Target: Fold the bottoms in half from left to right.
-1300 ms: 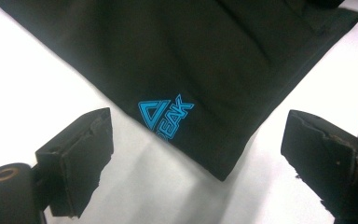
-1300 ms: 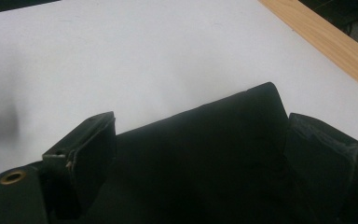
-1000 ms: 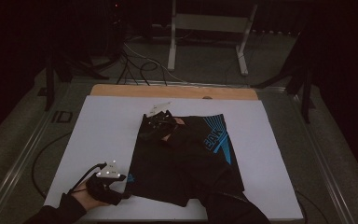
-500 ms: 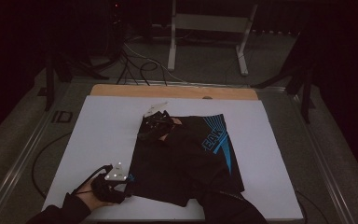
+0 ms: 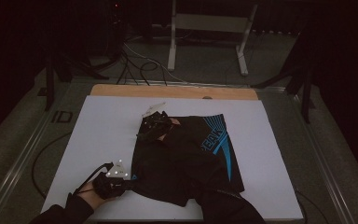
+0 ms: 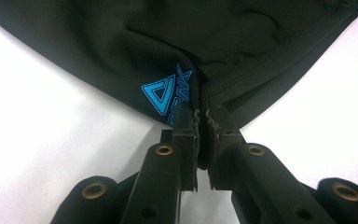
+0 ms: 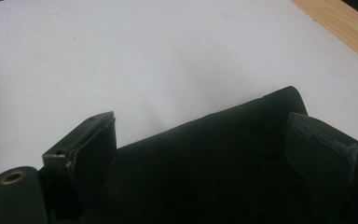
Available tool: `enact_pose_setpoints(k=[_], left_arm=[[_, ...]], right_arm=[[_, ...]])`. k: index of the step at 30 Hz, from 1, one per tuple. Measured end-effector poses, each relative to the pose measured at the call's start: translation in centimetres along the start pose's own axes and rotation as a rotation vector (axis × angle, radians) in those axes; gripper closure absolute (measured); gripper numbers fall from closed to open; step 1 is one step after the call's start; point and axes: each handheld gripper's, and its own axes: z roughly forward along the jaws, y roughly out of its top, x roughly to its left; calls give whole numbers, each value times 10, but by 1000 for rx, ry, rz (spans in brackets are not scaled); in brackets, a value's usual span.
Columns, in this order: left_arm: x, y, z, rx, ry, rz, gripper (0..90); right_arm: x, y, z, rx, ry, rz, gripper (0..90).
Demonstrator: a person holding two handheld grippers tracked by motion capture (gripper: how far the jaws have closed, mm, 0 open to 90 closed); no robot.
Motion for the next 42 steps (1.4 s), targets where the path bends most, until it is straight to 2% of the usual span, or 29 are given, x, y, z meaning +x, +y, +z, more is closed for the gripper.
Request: enact_pose_setpoints(k=[11,15,20,21,23,26,27,31,34,38,40,42], left_arm=[[-2,1,-4,-19,-2,14,843],[-2,1,-4,-22,-1,13,842],[-2,1,-4,-21,-4,13,842],[-2,1,-4,-21,-4,13,842],[-2,1,-4,-20,-4,13,842],[-2,1,-3,-19,-6,13,842],[-2,1,-3,-19,-6,13,842],[-2,1,-3,-18,-6,20,842],[-2,1,-3,-18,-8,21,842],[-2,1,-4,-18,-8,22,842],[-2,1,-3,-18,-9,19,842],[-2,1,-3,-17,-10,19,842]], right_arm=[[-6,2,13,18,-5,2,100],[-6,4,20,32,-20,44,129],[-5,6,31,55,-94,79,140],[-4,7,33,53,-103,95,154],[-5,8,35,59,-143,97,215],[-5,9,41,48,-162,148,274],[-5,9,43,62,-187,151,303],[-4,10,51,78,-234,163,385],[-2,10,58,109,-253,174,422],[0,8,64,142,-276,146,517],[-3,6,62,142,-258,170,572],[-5,5,60,146,-259,176,630]])
